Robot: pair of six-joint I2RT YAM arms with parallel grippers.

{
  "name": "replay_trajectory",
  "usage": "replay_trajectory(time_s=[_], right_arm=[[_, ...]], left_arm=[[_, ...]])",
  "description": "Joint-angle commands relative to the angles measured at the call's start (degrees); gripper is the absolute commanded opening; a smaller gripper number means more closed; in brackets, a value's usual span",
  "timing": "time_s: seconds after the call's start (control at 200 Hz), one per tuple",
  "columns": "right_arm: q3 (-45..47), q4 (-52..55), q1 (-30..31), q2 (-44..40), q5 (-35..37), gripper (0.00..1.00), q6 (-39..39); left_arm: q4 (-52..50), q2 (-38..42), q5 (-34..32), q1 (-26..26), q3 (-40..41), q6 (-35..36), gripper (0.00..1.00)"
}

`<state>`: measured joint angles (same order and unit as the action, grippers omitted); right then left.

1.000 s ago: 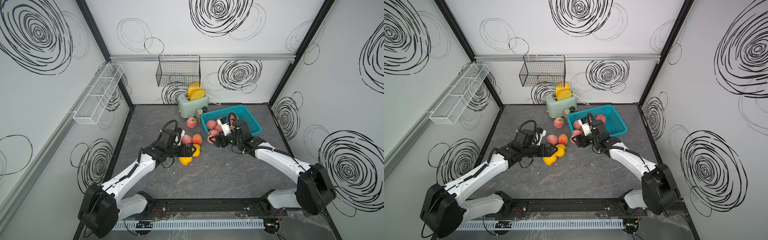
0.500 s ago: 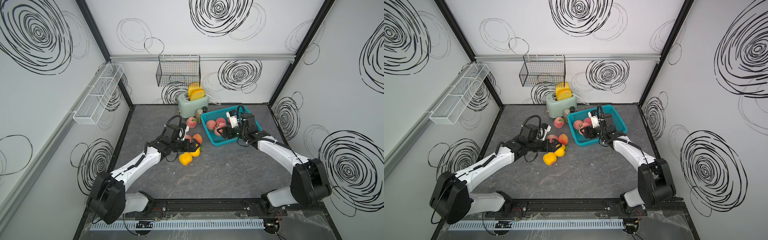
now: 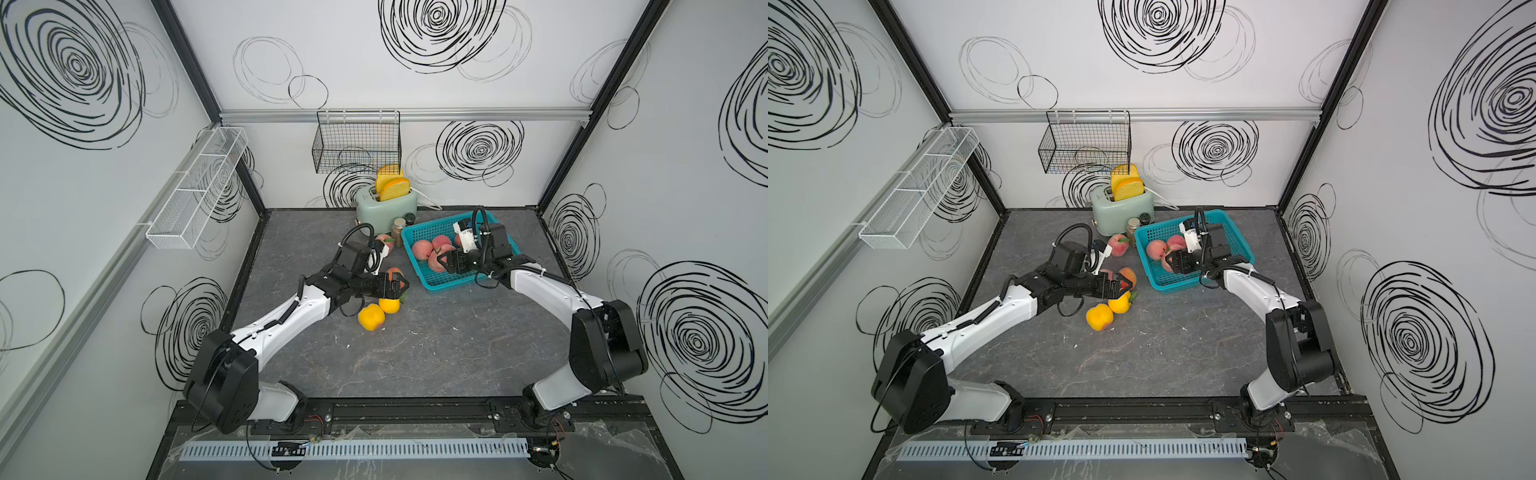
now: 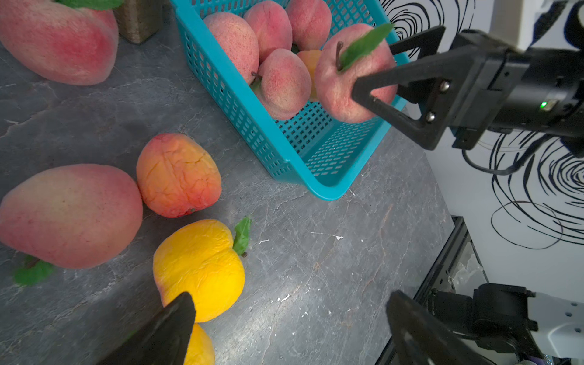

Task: Put the peaches into the basket
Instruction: Place the peach in the basket.

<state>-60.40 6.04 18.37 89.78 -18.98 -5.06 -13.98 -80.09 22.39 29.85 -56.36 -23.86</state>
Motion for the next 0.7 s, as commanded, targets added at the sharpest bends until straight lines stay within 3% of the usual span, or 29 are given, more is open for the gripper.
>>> replay_trajectory(time_s=[0.0, 0.695], right_arm=[[-1.40, 1.08, -0.20, 0.91, 0.55, 0.74, 1.63], [-2.90, 2.21, -0.10, 4.34, 2.47, 0.74, 2.25]], left_arm=[[1.32, -0.47, -1.37, 0.61, -2.25, 1.88, 0.98], [1.58, -0.59, -2.20, 2.58, -3.58, 4.36, 0.98]])
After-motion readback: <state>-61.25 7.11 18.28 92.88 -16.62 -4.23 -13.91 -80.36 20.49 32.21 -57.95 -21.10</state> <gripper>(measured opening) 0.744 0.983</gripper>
